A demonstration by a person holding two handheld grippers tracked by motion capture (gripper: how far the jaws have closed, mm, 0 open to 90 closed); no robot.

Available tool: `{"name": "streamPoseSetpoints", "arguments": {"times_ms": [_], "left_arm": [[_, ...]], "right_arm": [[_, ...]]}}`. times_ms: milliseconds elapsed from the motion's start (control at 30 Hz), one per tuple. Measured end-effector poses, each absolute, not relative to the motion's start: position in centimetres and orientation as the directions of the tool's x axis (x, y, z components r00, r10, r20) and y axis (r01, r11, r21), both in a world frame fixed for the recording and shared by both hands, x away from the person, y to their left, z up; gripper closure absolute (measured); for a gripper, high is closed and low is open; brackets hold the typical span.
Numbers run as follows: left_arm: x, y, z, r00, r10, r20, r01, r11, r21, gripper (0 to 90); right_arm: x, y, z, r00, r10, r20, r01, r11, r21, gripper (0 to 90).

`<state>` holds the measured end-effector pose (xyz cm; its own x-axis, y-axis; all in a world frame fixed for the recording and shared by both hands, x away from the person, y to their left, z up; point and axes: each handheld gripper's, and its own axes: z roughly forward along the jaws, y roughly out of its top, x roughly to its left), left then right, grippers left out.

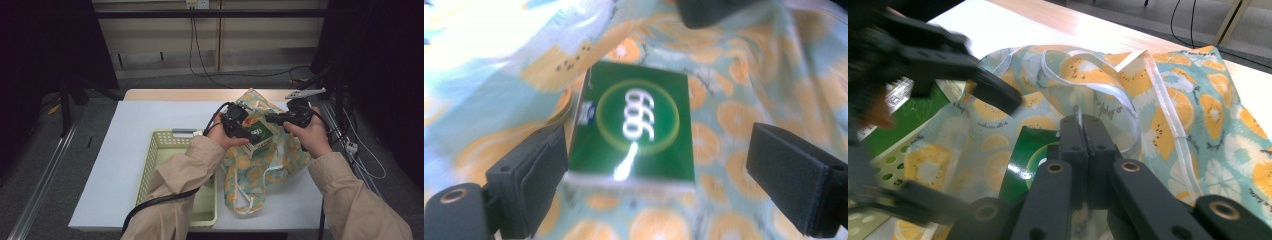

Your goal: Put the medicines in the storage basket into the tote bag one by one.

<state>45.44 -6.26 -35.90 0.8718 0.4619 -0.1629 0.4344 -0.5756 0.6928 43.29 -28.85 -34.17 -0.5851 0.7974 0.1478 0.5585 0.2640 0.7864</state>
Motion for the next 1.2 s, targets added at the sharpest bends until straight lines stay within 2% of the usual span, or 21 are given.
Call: {"name": "streamPoseSetpoints", "arguments": {"times_ms": [267,667,800,833,900,1200], "left_arm": [[42.8,-0.8,-34.5,0.872,0.479,-0.099,0.418,-0.624,0.66,9.3],[40.2,5.2,-34.9,0.819,0.573,-0.04,0.453,-0.601,0.659,9.4],[39.9,6.1,-35.3,0.788,0.616,-0.017,0.477,-0.592,0.65,9.0],[40.0,6.3,-35.5,0.795,0.605,-0.05,0.485,-0.583,0.652,8.7],[40.1,6.4,-35.5,0.783,0.619,-0.054,0.491,-0.564,0.664,8.2],[40.3,5.1,-36.6,0.715,0.697,-0.062,0.564,-0.521,0.641,7.2]], "right_arm": [[43.0,-28.4,-34.8,-0.58,0.801,0.147,0.569,0.269,0.777,89.5],[42.6,-27.9,-35.1,-0.579,0.804,0.137,0.571,0.28,0.772,89.6],[42.6,-27.7,-35.2,-0.581,0.803,0.134,0.571,0.284,0.77,89.5],[42.6,-27.6,-35.2,-0.582,0.802,0.133,0.57,0.285,0.77,89.5],[42.6,-27.4,-35.3,-0.585,0.801,0.131,0.569,0.29,0.77,89.5],[42.7,-26.9,-35.7,-0.587,0.797,0.139,0.573,0.287,0.768,89.5]]}}
